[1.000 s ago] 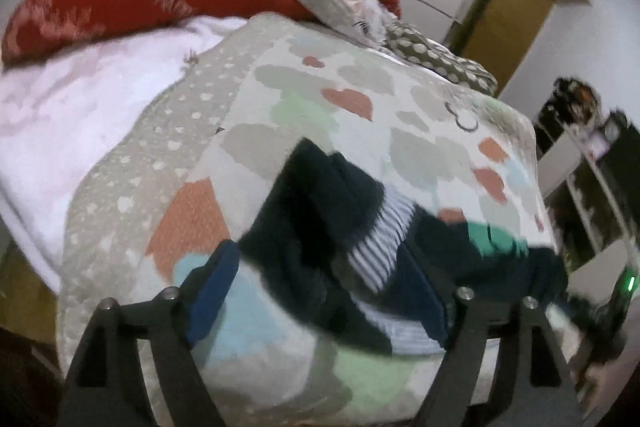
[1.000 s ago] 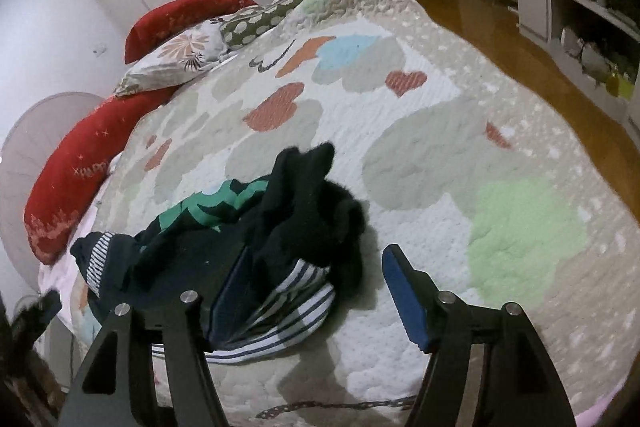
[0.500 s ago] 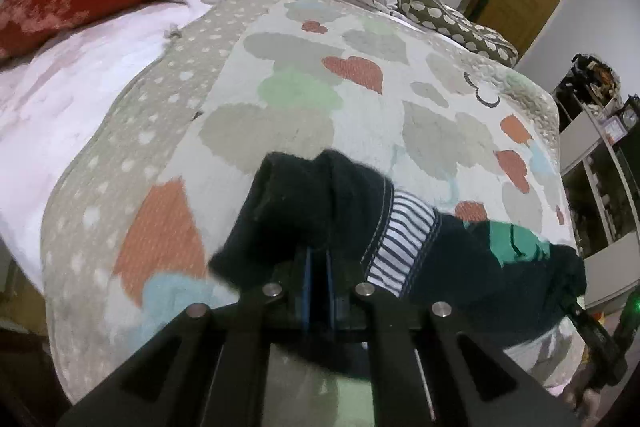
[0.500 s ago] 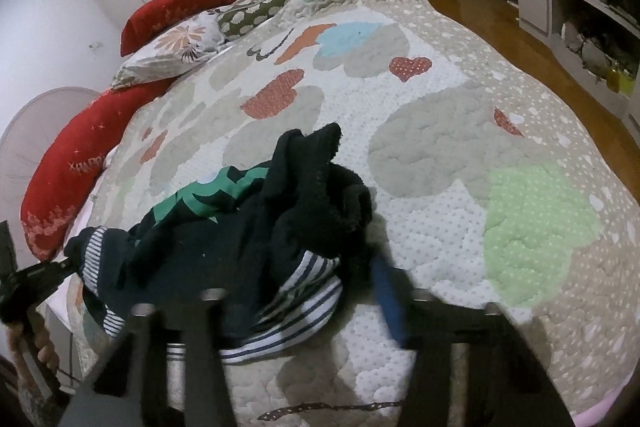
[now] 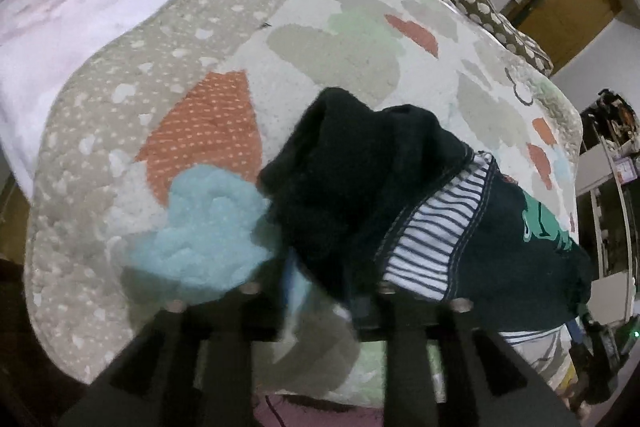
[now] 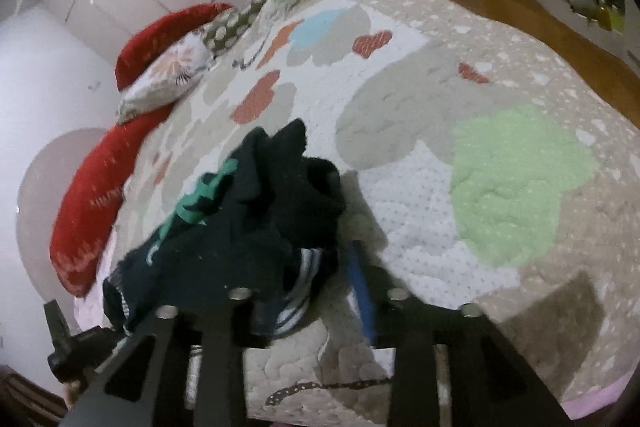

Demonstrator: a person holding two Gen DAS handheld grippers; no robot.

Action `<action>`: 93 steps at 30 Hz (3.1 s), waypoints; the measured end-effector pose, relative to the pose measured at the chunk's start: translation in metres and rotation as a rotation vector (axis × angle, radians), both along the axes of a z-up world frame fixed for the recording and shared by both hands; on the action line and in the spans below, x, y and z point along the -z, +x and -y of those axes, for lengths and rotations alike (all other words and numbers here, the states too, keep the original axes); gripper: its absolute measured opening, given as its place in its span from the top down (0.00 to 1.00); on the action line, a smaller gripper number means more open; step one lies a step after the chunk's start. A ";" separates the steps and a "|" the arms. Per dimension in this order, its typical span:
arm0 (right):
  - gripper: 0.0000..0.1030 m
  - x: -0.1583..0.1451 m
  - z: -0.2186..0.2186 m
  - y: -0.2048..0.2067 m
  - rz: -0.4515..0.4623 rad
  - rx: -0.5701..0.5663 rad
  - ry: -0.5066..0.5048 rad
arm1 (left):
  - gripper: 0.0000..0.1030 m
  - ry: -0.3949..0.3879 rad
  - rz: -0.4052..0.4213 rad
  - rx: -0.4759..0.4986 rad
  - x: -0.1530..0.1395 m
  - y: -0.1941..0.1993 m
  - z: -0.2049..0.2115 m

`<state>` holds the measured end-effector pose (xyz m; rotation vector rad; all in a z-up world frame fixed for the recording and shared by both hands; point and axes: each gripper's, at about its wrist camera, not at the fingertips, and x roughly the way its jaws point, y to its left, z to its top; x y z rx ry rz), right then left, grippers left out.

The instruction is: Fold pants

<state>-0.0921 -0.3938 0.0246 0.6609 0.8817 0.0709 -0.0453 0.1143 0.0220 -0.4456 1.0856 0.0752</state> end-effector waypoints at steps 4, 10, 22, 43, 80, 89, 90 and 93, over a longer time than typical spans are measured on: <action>0.27 -0.018 0.001 -0.012 0.088 0.013 -0.029 | 0.55 -0.050 0.049 -0.064 -0.010 -0.024 -0.014; 0.30 -0.005 -0.019 0.013 0.027 -0.064 -0.050 | 0.50 -0.046 0.115 -0.076 -0.031 -0.048 -0.019; 0.86 -0.005 0.006 0.017 0.020 -0.022 -0.008 | 0.50 0.022 0.186 0.066 -0.066 -0.046 0.025; 0.43 0.009 0.025 0.001 0.105 -0.040 -0.017 | 0.36 0.167 0.073 1.036 -0.060 0.095 0.409; 0.43 -0.064 -0.151 0.034 0.151 -0.543 -0.276 | 0.37 -0.116 0.211 0.293 -0.044 0.028 0.091; 0.62 -0.025 -0.162 0.099 -0.041 -0.430 -0.221 | 0.37 -0.174 0.086 0.256 0.002 0.039 0.076; 0.62 -0.015 -0.169 0.102 -0.059 -0.431 -0.260 | 0.37 -0.173 0.087 0.264 -0.001 0.037 0.075; 0.57 -0.022 -0.176 0.101 -0.051 -0.437 -0.320 | 0.37 -0.235 0.104 0.258 -0.011 0.030 0.059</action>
